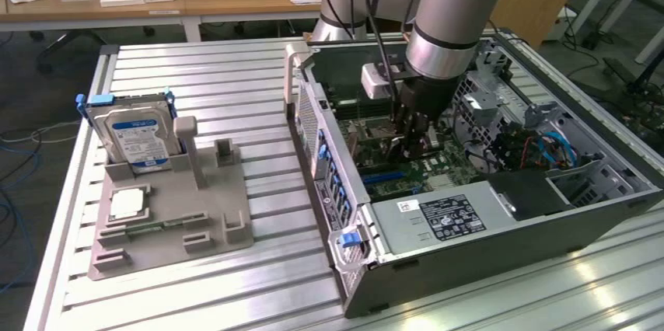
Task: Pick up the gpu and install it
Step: 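Insert the gpu into the slot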
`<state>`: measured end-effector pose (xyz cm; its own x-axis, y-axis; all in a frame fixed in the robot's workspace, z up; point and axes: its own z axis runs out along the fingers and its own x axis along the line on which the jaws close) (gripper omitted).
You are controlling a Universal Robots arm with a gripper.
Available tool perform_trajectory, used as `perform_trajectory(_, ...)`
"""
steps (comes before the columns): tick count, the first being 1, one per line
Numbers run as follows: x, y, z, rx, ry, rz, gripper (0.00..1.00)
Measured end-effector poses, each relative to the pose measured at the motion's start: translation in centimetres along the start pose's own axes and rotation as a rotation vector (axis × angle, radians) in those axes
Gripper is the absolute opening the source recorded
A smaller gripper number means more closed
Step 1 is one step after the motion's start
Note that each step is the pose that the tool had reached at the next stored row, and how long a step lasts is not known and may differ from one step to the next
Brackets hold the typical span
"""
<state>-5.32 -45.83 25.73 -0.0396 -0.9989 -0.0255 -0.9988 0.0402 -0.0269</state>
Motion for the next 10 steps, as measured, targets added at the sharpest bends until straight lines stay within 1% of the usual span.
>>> perform_trajectory(4,0.09,0.05,0.58,0.0001,0.0,0.0,0.28)
perform_trajectory(7,0.12,0.45,0.82,0.0,0.0001,0.0,0.28)
perform_trajectory(10,0.13,0.66,1.01,0.0001,0.0,0.0,0.28)
